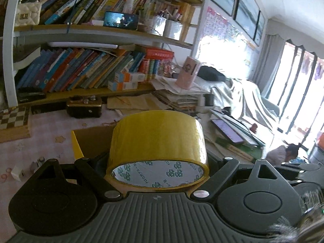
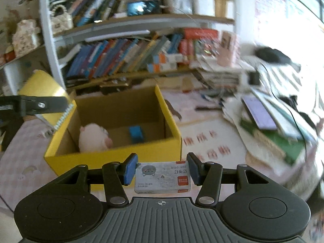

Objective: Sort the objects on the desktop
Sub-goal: 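Lift and carry the tape roll with the left tool while the right tool carries the white box, then lower the tape roll into the yellow box and open the left tool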

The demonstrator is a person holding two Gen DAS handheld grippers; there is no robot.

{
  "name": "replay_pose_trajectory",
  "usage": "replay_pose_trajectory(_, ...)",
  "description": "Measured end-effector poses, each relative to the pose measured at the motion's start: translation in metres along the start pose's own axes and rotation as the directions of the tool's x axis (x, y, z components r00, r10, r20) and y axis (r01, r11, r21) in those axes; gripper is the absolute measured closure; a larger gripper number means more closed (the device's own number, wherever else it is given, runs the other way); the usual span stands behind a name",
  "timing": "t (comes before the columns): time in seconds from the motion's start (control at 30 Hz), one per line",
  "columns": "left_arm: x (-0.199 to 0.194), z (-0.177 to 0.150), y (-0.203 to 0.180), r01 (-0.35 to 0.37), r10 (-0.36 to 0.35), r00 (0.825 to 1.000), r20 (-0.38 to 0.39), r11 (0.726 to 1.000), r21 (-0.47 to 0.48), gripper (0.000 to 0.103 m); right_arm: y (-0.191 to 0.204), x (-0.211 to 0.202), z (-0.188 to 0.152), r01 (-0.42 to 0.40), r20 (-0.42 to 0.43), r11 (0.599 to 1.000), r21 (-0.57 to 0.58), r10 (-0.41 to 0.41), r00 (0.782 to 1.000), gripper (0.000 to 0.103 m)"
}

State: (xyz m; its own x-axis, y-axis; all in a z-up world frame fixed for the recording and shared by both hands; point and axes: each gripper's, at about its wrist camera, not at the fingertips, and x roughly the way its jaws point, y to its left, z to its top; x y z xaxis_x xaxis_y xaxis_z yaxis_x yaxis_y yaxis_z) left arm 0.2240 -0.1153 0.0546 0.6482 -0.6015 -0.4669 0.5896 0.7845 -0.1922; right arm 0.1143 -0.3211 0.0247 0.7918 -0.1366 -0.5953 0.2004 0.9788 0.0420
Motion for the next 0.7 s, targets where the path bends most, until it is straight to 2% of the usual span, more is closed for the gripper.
replay_pose_trajectory(0.17,0.029,0.016,0.004,-0.036,0.036,0.999,-0.019,0.999,0.009,0.014,0.001,0.021,0.023,-0.088,0.023,0.990,-0.107,0.091,0.996,0.050)
replay_pose_trajectory(0.33,0.068,0.032,0.011,-0.059,0.061,0.996,-0.071,0.998,0.020,0.014,0.013,0.052,0.045,-0.177,0.004,0.953,-0.247,0.184,0.983,0.050)
replay_pose_trajectory(0.47,0.102,0.039,0.013,-0.082,0.088,0.988,-0.123,0.995,0.055,0.014,0.023,0.084,0.057,-0.245,-0.070,0.907,-0.341,0.236,0.969,0.050)
replay_pose_trajectory(0.7,0.150,0.032,0.017,-0.111,0.136,0.963,-0.231,0.986,0.121,0.014,0.034,0.130,0.062,-0.340,-0.236,0.826,-0.449,0.257,0.937,0.050)
